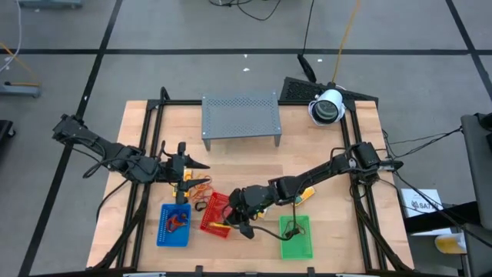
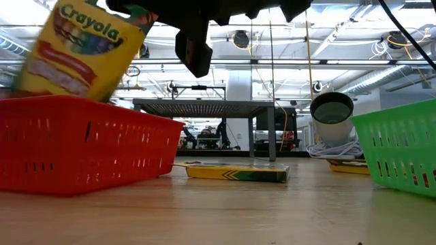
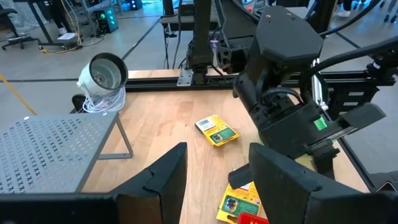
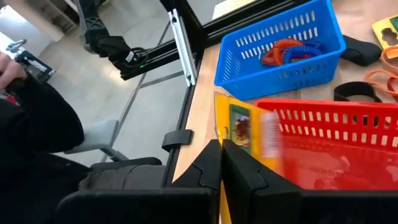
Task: Pick & Place Office Desk Supplies
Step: Put the yellow crayon box into the red basket
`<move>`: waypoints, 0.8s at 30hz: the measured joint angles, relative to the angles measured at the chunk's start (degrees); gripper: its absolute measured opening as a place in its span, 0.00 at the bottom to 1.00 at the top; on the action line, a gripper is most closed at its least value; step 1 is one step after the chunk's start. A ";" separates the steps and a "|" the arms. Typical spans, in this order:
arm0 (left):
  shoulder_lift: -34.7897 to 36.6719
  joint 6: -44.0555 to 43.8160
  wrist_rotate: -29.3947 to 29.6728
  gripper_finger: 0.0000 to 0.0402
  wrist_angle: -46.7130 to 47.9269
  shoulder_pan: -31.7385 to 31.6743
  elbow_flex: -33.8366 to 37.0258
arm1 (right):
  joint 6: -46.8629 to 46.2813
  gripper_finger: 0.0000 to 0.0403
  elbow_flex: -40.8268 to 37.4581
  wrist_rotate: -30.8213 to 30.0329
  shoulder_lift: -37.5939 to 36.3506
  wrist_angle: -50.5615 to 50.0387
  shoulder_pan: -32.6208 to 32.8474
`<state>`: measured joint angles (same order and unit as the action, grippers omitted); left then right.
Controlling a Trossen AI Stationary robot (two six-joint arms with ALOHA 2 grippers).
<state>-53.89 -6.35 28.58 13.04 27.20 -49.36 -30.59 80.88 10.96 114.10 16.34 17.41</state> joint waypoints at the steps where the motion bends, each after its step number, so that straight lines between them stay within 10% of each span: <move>1: 0.00 0.00 0.00 0.45 0.00 0.00 0.00 | 0.00 0.00 0.00 -0.67 0.00 -0.18 0.11; 24: 0.00 0.12 -0.02 0.45 0.42 0.00 -0.02 | -4.76 0.00 0.04 -0.57 4.58 4.01 -0.84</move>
<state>-53.89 -6.23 28.56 13.45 27.20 -49.39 -35.35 80.93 10.39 118.69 20.35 16.57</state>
